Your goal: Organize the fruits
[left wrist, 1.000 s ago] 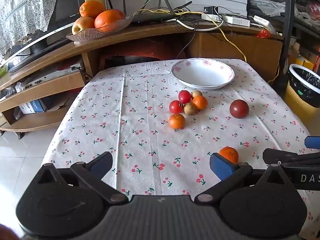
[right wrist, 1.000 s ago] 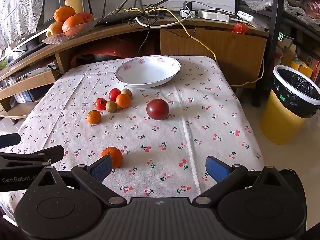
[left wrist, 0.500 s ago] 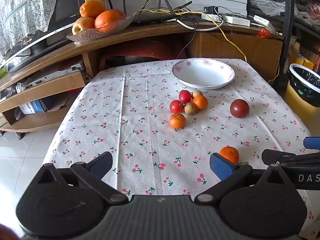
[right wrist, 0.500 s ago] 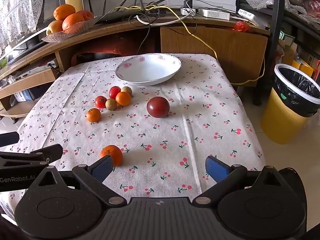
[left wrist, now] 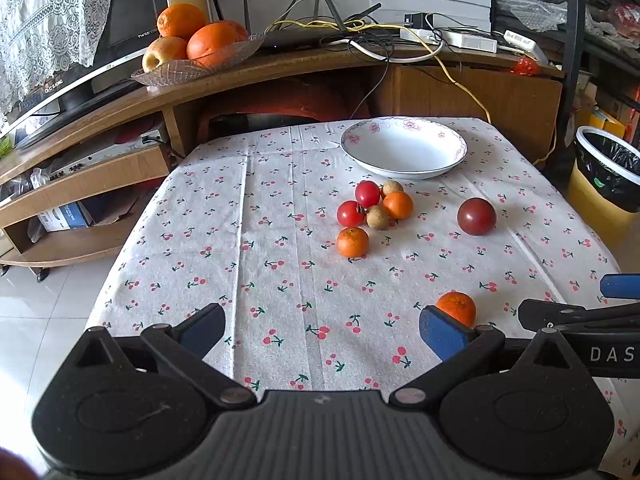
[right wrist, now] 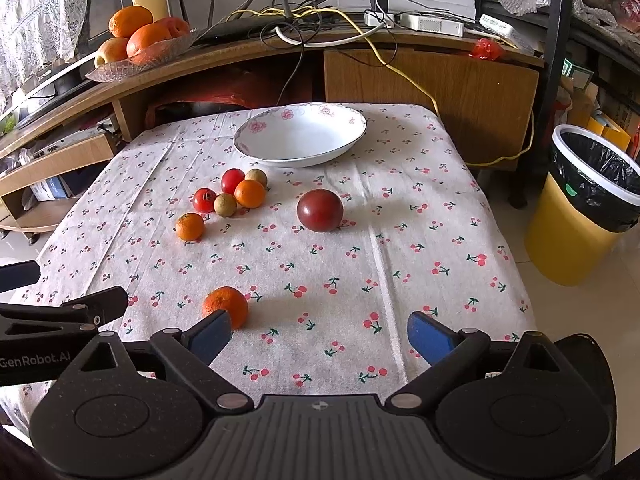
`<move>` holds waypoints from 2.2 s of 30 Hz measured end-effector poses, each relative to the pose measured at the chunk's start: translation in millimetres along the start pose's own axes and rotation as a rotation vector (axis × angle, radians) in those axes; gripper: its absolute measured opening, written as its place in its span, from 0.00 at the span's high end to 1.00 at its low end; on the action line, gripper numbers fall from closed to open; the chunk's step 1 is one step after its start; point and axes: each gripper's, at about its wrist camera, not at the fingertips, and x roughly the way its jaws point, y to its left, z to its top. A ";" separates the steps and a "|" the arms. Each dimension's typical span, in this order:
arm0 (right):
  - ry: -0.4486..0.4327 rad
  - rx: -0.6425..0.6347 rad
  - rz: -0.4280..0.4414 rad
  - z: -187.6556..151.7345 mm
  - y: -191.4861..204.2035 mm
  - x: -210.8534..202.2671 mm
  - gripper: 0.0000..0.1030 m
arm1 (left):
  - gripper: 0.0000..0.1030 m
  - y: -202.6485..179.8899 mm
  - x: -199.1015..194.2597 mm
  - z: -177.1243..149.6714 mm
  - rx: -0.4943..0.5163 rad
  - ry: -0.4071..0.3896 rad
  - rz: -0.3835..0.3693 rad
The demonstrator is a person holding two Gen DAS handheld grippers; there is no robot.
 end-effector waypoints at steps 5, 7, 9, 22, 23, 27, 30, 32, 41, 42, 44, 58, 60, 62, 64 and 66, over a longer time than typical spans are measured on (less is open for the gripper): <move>0.004 -0.004 0.003 -0.2 0.7 1.4 0.13 | 0.00 0.6 -0.1 0.5 0.000 0.000 -0.003; 0.006 -0.005 0.005 -0.4 0.9 1.4 0.13 | 0.00 0.5 -0.7 1.0 0.002 -0.003 -0.003; 0.009 -0.007 0.007 0.7 1.7 2.0 0.14 | 0.00 0.3 -1.4 1.2 0.004 -0.005 -0.004; 0.056 -0.064 0.057 5.6 11.4 19.1 0.26 | 0.00 -0.7 2.5 2.0 0.048 -0.011 0.030; 0.060 -0.071 0.063 5.9 12.6 21.2 0.27 | 0.00 0.1 3.7 1.7 0.048 -0.006 0.032; 0.075 -0.092 0.099 10.2 17.9 27.4 0.33 | 0.00 2.1 6.0 4.3 0.055 -0.001 0.042; 0.087 -0.103 0.136 14.1 20.9 33.7 0.39 | 0.00 5.5 10.4 6.4 0.055 0.005 0.040; 0.101 -0.109 0.169 15.7 22.9 38.9 0.48 | 0.00 7.9 14.6 6.1 0.053 0.004 0.037; 0.129 -0.161 0.271 18.7 34.8 53.1 0.64 | 0.00 22.7 28.7 5.1 0.032 0.025 0.025; 0.135 -0.165 0.277 19.1 36.5 55.1 0.64 | 0.00 24.5 30.1 5.4 0.027 0.029 0.028; 0.148 -0.178 0.297 19.6 40.4 58.5 0.69 | 0.00 28.4 32.5 6.5 0.015 0.039 0.029; 0.156 -0.173 0.275 29.8 29.8 53.3 0.74 | 0.04 15.8 42.0 25.0 0.060 0.063 -0.015; 0.155 -0.159 0.267 35.4 24.7 53.8 0.74 | 0.06 11.6 46.6 34.2 0.079 0.049 -0.033; 0.153 -0.153 0.256 41.2 18.5 54.8 0.74 | 0.10 8.3 55.6 41.7 0.106 0.055 -0.036; 0.164 -0.141 0.255 46.7 12.7 57.6 0.74 | 0.22 7.3 66.9 48.4 0.108 0.084 -0.066; 0.175 -0.135 0.256 53.1 9.7 61.1 0.74 | 0.26 6.6 79.4 53.1 0.096 0.109 -0.111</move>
